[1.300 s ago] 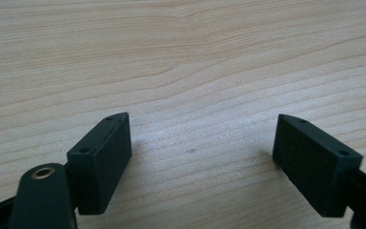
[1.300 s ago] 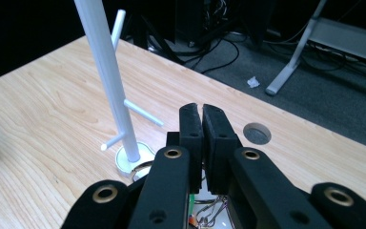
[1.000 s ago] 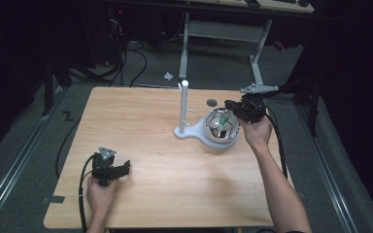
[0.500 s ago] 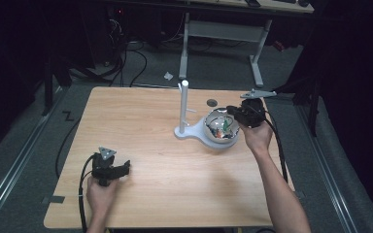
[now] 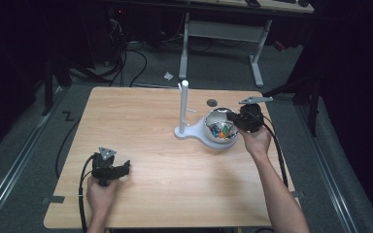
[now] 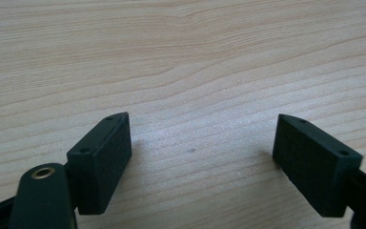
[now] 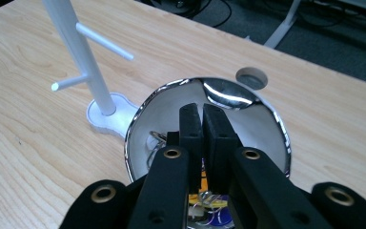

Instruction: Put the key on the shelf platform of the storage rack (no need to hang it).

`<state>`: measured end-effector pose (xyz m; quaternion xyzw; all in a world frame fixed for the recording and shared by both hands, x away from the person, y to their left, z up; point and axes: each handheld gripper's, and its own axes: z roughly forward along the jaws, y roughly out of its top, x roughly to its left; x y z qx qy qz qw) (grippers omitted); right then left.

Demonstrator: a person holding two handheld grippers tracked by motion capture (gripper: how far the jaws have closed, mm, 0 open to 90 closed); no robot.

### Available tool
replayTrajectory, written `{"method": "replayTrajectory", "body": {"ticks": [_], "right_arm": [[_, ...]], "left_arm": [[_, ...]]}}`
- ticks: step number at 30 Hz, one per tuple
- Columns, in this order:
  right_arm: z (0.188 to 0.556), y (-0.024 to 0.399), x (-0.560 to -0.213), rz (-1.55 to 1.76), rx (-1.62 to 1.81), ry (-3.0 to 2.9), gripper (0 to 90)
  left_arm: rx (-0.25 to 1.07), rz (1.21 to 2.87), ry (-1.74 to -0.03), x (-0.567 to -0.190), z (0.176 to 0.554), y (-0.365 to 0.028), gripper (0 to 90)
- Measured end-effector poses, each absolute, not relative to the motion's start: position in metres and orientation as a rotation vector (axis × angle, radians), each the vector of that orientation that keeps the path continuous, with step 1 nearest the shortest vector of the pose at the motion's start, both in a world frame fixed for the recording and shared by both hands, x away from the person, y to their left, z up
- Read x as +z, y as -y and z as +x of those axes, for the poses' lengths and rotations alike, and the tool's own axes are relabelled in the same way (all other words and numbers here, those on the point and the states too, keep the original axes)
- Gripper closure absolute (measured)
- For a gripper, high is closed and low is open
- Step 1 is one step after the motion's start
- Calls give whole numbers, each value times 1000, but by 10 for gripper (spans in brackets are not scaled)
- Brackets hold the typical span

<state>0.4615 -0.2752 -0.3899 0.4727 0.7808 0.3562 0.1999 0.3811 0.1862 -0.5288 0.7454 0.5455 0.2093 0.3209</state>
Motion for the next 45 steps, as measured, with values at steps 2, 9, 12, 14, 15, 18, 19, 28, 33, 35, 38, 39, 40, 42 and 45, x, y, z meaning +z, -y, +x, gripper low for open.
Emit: {"method": "replayTrajectory", "body": {"ticks": [2,9,12,14,15,18,19,28,33,35,38,39,40,42,45], "right_arm": [[461,276,-394,1340,1009,-2186,877],[464,279,-406,1384,1011,-2227,852],[465,278,-408,1384,1012,-2233,824],[465,278,-408,1391,1026,-2228,786],[465,277,-409,1391,1028,-2226,764],[464,277,-408,1392,1032,-2218,666],[463,277,-407,1391,1035,-2214,647],[453,285,-391,1381,1072,-2143,509],[445,292,-383,1370,1069,-2136,512],[441,295,-381,1367,1077,-2117,519],[436,301,-381,1385,1099,-2097,523],[435,304,-381,1396,1100,-2090,523],[434,306,-382,1399,1096,-2089,522],[432,311,-381,1410,1093,-2088,520],[427,316,-378,1410,1094,-2076,514]], "left_arm": [[549,1957,-1433,-529,381,-186,212],[549,1956,-1433,-529,381,-186,212],[550,1958,-1433,-529,381,-186,212],[548,1956,-1433,-529,381,-186,211],[548,1956,-1433,-529,381,-186,211],[550,1959,-1432,-529,381,-186,212],[548,1956,-1433,-529,381,-186,211],[551,1960,-1432,-529,381,-186,212],[552,1961,-1432,-529,381,-186,212],[551,1960,-1432,-529,381,-186,212],[552,1961,-1432,-529,381,-186,212],[552,1961,-1432,-529,381,-186,212],[552,1960,-1432,-529,381,-186,212],[552,1961,-1432,-529,381,-186,212],[552,1961,-1431,-529,381,-186,212]]}}
